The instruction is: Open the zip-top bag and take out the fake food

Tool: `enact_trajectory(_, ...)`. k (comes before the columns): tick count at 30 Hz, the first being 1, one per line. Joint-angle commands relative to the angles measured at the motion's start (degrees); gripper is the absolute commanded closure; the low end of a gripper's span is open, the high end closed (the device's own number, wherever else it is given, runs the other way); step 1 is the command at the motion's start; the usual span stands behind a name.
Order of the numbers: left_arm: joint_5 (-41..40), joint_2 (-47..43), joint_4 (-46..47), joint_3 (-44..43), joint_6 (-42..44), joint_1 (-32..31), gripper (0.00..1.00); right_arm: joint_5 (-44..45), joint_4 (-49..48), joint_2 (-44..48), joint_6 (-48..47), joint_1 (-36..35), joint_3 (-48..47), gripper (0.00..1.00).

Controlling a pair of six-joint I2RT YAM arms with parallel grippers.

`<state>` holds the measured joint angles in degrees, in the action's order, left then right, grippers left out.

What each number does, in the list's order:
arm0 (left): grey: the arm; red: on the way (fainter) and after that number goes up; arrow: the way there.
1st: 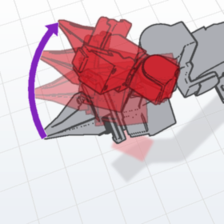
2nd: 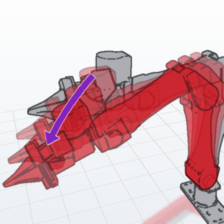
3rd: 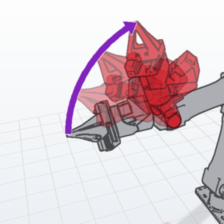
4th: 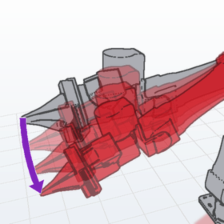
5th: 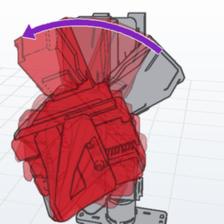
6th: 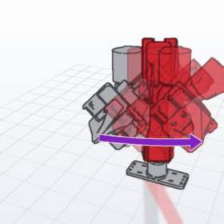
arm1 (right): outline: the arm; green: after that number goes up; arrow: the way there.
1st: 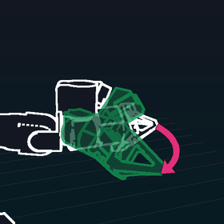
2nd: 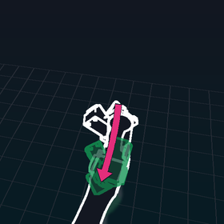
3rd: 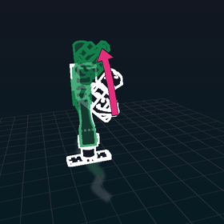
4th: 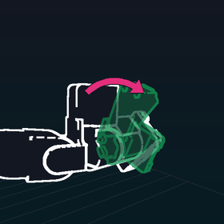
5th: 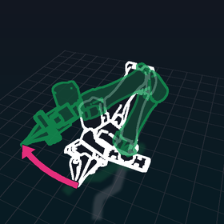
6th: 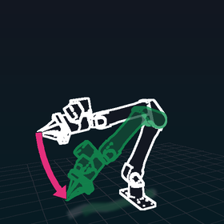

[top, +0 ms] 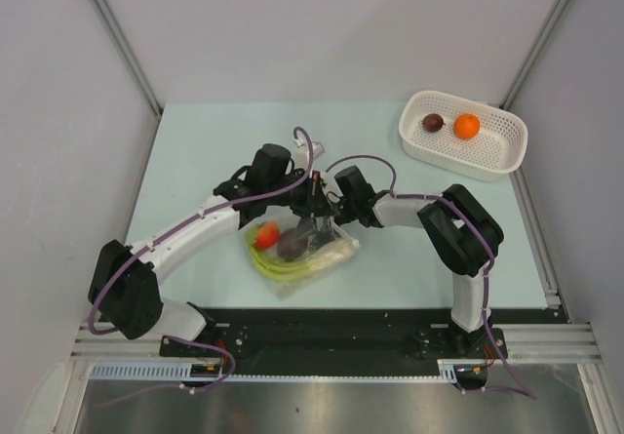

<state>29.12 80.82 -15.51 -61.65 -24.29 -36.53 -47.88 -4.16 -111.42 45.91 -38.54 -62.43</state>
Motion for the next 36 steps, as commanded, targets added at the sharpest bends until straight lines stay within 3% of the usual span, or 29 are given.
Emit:
enact_trajectory(1,2.3,0.0,3.6,-2.9,-0.8,-2.1,1.0,1.7,-7.8,-0.6,5.1,-0.2,0.5,0.11)
enact_trajectory(7,2.1,-0.9,2.9,-1.9,-0.6,-3.2,1.0,3.3,-11.4,-3.1,8.0,-0.1,0.7,0.11)
enact_trajectory(14,1.0,-3.2,2.9,0.8,-0.2,-3.2,1.0,6.5,-6.8,-4.1,7.3,0.1,0.7,0.14)
enact_trajectory(17,0.8,-3.7,3.0,1.5,-0.3,-3.2,1.0,6.6,-6.9,-4.2,7.4,0.1,0.6,0.24)
enact_trajectory(20,0.5,-4.3,3.1,2.2,-0.4,-3.2,1.0,7.1,-6.1,-4.0,7.1,0.2,0.7,0.5)
enact_trajectory(22,0.0,-4.5,3.1,2.6,-0.4,-3.2,1.0,7.4,-5.5,-3.7,6.5,0.3,0.7,0.55)
enact_trajectory(26,-1.3,-5.2,3.0,3.3,-0.1,-3.1,1.0,7.6,-3.2,-1.7,4.4,0.2,0.7,0.74)
enact_trajectory(29,-3.4,-5.6,2.7,3.7,0.2,-2.9,1.0,7.9,-0.5,0.1,2.3,0.3,0.7,0.83)
enact_trajectory(36,-6.5,-6.1,1.0,3.7,2.7,-1.4,1.0,8.8,6.8,6.0,-1.4,1.0,0.7,0.91)
